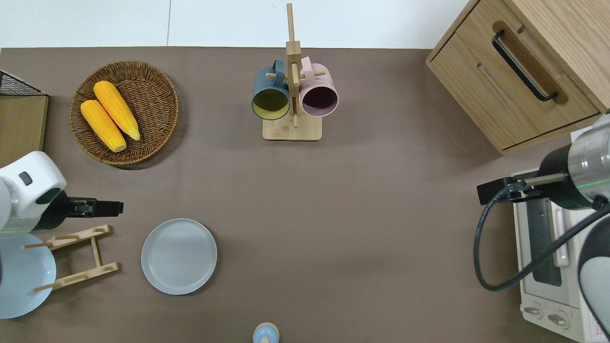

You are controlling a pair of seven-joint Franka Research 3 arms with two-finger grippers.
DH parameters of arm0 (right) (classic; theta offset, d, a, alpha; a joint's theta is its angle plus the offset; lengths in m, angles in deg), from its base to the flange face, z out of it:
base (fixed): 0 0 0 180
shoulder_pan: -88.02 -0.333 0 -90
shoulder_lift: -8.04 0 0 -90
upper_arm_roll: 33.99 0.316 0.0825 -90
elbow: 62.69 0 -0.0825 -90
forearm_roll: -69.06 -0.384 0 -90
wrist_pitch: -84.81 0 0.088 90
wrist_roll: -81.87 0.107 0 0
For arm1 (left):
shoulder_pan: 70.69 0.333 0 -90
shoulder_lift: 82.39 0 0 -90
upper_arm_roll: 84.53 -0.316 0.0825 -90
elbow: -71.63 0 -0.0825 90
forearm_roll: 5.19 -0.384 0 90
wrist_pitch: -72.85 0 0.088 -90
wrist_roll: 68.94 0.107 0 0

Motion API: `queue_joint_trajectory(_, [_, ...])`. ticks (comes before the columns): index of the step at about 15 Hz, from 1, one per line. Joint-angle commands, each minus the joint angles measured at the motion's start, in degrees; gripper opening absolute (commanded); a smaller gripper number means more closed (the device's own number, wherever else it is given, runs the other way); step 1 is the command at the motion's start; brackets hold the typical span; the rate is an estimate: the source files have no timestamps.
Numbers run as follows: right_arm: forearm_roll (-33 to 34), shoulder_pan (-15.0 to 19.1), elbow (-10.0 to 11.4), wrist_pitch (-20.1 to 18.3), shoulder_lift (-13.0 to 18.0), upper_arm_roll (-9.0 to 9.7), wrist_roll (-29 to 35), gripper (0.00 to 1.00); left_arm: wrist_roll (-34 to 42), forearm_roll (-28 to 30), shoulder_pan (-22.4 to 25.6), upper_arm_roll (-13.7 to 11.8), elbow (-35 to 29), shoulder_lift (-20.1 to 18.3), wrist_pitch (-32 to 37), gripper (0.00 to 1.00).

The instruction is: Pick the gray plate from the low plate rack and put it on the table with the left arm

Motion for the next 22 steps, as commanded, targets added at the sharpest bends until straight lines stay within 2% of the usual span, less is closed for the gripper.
queue_joint_trajectory(1, [-0.6,0.6,-0.3,-0.7,0.1,0.32,-0.1,0.990,-4.0,-2.4,0.1,-0.5,10.1,0.8,10.0,1.00])
queue_joint_trajectory(9, [-0.6,0.6,-0.3,-0.7,0.1,0.24,-0.1,0.990,-3.4,-7.8,-0.2,-0.6,17.0,-0.1,20.5,1.00])
queue_joint_trajectory(18, [-0.6,0.6,-0.3,-0.7,0.1,0.32,-0.1,0.987,-4.8,-8.0,-1.1,0.5,19.8,-0.5,20.8,1.00])
queue_joint_trajectory(22, [-0.6,0.6,-0.3,-0.7,0.1,0.32,-0.1,0.990,-8.5,-8.2,-1.0,2.6,20.1,-0.3,20.7,1.00])
